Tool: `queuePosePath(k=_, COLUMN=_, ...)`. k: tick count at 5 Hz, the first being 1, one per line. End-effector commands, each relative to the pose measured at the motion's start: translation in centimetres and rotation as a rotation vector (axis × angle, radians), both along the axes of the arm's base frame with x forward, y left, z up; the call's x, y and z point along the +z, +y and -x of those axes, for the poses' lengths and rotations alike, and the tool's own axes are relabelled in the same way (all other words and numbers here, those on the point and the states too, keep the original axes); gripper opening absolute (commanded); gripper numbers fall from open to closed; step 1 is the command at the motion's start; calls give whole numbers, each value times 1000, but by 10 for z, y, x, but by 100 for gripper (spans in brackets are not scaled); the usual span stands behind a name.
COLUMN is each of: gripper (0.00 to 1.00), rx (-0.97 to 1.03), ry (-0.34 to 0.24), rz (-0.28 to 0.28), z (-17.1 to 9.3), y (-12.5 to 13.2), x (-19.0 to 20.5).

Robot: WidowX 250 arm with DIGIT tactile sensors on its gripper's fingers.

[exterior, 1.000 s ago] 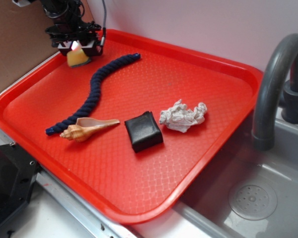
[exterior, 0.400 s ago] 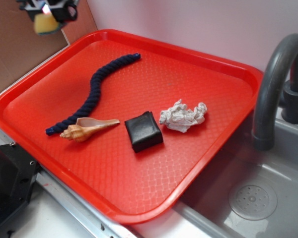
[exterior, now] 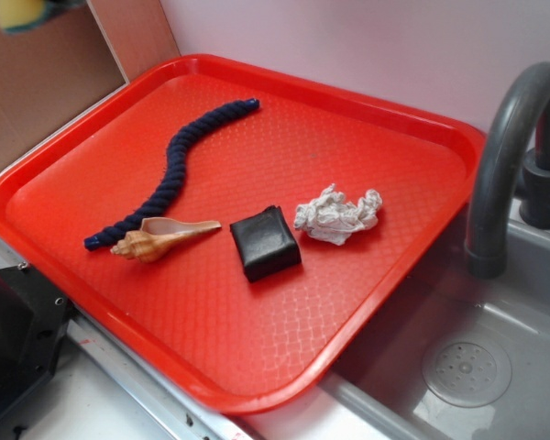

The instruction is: Grab the green sponge.

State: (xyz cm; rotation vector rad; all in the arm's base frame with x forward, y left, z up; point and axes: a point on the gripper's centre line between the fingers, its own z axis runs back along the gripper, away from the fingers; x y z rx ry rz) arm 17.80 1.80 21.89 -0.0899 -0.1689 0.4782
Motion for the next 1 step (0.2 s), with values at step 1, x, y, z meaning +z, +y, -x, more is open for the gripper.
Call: queuePosePath(k=1, gripper=100, rx=-139, ry=63, rz=-29, z=-1, y=19, x=14)
